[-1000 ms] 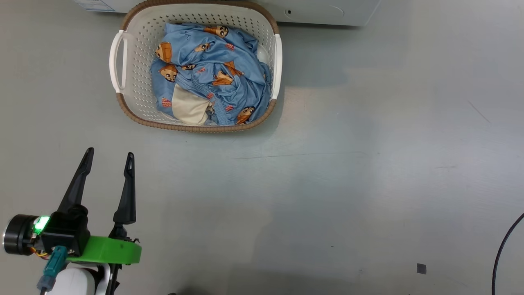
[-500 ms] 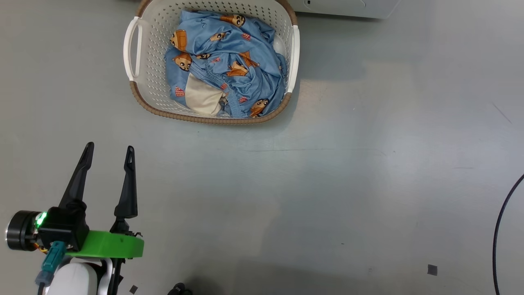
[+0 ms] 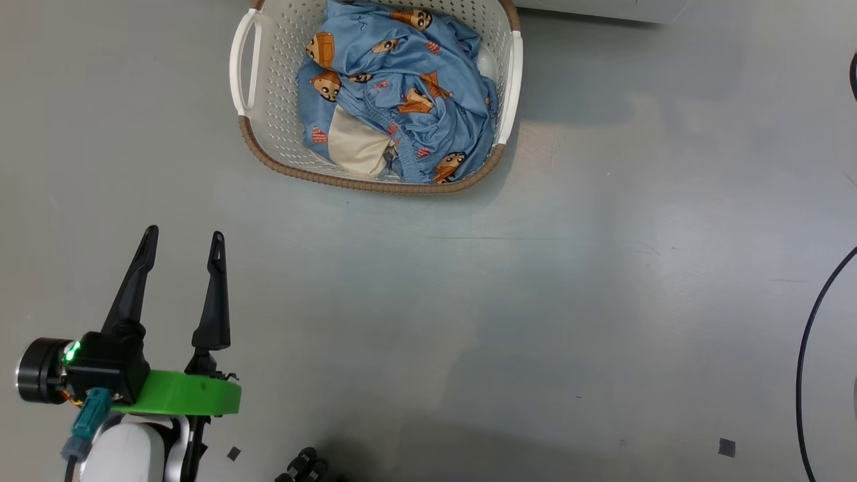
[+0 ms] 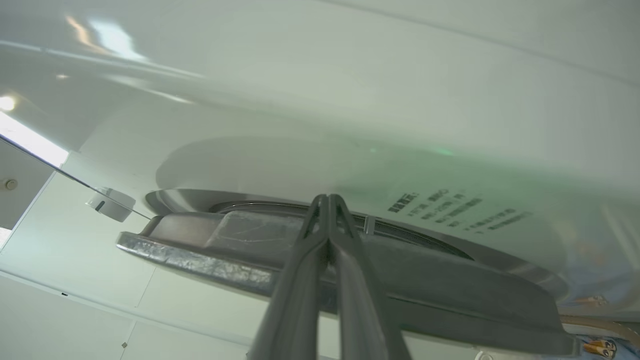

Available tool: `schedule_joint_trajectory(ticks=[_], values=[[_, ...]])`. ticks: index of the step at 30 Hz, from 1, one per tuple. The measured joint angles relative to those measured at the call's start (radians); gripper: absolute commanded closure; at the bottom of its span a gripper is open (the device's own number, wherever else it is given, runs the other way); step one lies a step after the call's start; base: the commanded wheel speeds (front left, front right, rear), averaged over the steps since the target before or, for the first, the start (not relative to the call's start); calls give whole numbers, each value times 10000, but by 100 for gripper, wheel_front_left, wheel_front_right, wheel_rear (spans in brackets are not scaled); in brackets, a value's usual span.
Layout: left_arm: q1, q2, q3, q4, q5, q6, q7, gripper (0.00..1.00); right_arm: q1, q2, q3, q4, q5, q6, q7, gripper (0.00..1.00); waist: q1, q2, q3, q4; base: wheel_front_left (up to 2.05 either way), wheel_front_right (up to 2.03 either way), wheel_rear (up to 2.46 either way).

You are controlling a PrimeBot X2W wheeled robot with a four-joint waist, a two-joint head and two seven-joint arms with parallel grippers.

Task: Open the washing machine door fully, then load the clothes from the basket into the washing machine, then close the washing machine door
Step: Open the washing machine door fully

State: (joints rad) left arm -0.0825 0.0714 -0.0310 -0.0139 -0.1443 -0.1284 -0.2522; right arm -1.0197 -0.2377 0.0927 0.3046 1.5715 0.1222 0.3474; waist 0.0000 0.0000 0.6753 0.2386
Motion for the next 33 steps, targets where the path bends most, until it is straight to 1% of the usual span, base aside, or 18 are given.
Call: schedule_joint_trajectory(ticks=[7,20,33], values=[[1,-73,58,0,-17,0,0,0,-391,270,345,117,0,0,178,100,0,0,138,163,0,0,0],[10,-176,-27,77,-73,0,0,0,-962,150,552,318,-251,0,359,100,0,0,304,303,0,0,0],[-17,-182,56,332,-176,0,0,0,-1242,128,779,468,-336,0,441,100,0,0,482,287,0,0,0]])
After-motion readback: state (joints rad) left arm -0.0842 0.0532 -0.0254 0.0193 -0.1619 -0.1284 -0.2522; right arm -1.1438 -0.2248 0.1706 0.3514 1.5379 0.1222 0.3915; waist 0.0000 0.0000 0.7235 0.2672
